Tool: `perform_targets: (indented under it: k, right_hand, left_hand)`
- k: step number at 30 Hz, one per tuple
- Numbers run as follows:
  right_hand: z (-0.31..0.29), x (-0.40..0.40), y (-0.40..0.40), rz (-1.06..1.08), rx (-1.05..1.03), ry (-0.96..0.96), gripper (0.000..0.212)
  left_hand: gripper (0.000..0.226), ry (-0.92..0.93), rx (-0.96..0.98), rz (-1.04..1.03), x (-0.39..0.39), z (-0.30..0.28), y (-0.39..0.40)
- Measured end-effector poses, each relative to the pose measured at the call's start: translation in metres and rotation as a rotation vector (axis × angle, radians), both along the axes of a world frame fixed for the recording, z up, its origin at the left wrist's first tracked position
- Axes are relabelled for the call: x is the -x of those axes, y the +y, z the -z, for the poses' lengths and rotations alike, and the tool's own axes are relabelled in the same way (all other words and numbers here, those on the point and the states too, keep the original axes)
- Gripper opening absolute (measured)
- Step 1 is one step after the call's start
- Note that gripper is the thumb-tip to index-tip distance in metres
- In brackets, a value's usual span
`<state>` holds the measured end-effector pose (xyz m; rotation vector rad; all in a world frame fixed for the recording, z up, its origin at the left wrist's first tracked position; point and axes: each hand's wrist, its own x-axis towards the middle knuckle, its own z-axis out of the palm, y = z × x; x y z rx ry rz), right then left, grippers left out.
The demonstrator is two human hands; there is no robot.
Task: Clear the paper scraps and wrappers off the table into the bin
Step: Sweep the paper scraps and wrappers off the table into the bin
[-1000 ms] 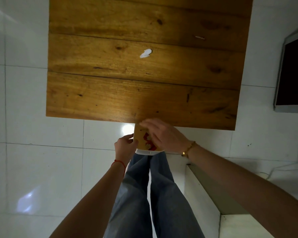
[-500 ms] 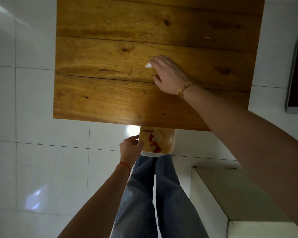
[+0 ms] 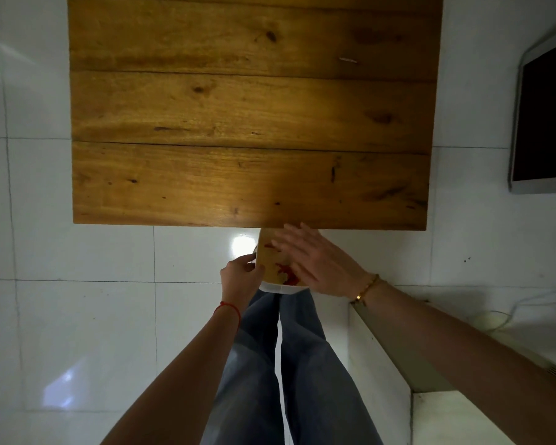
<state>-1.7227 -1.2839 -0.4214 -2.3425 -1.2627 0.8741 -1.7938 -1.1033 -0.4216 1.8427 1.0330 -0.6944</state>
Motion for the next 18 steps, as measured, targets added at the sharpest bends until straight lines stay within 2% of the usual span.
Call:
perform_targets:
  k: [8,13,18]
  right_hand:
    - [-0.015,-0.165,0.001,0.601,0.047,-0.208,0.055]
    - [-0.011,-0.244,-0.005,0.649,0.151,-0.199,0.061]
    - [0.001,-0.273,-0.005,0.611,0.261,-0.143,0.062]
  left_hand:
    - [0.03,0.017,-0.005,-0.002,-0.012,-0.001,-0.017]
    - [0.029,0.02,-0.015,-0.017,-0.015,0.003,-0.023]
    - [0.028,0.023,0.001,-0.006,-0.017,0.007,-0.028]
